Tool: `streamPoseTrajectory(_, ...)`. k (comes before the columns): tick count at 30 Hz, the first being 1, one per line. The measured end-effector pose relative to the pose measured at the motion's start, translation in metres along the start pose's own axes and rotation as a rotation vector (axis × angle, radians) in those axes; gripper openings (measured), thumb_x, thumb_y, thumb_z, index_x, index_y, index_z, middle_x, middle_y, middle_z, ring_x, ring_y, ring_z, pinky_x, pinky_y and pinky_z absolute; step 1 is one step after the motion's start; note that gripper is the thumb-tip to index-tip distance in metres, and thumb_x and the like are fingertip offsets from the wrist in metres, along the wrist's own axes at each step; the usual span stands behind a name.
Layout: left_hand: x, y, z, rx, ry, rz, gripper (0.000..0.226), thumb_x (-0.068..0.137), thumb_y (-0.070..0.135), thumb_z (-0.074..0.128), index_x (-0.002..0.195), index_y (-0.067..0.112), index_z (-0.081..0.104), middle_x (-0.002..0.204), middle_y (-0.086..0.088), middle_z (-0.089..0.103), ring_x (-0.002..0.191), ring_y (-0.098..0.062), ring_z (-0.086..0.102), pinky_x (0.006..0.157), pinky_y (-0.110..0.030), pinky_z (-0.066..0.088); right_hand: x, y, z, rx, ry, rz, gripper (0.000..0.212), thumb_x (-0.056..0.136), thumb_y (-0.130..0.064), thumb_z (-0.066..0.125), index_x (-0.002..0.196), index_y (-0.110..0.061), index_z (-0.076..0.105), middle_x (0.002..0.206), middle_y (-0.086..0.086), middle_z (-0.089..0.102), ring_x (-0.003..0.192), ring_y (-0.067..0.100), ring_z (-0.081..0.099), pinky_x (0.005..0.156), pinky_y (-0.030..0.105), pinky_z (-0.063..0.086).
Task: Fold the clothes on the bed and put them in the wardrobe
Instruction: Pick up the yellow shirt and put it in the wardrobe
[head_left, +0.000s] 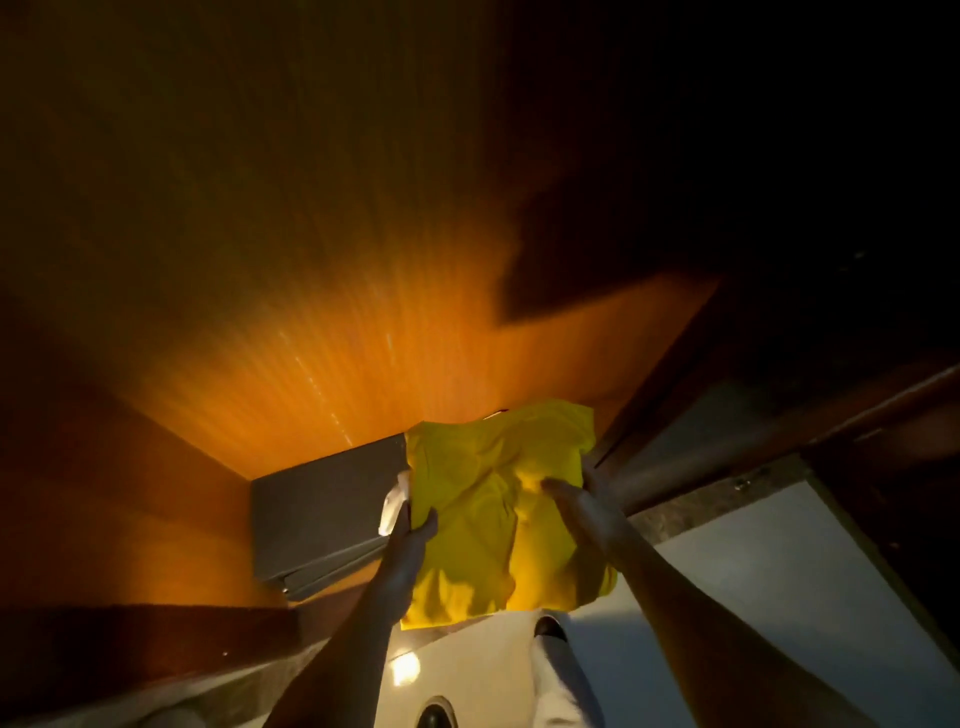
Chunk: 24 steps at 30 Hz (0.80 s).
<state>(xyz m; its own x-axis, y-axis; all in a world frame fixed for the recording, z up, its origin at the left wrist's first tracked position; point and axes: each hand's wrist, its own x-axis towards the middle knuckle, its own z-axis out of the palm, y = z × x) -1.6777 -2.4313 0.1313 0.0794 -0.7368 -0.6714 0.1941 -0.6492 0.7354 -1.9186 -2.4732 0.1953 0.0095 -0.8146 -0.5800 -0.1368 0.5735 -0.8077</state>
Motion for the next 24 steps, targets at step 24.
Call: streamPoseTrajectory(24,0.346,-0.175,0.066,-0.35,0.252,-0.112,0.045,0.101,0.037,0.042,0.144,0.03,0.035,0.135,-0.004,0.048,0.123,-0.033,0.048,0.103,-0.052,0.041,0.37,0.227,0.012,-0.222,0.202,0.025,0.086,0.083,-0.056,0.067,0.145,-0.005,0.036,0.138,0.011,0.048,0.128,0.028,0.046,0.11,0.041,0.033)
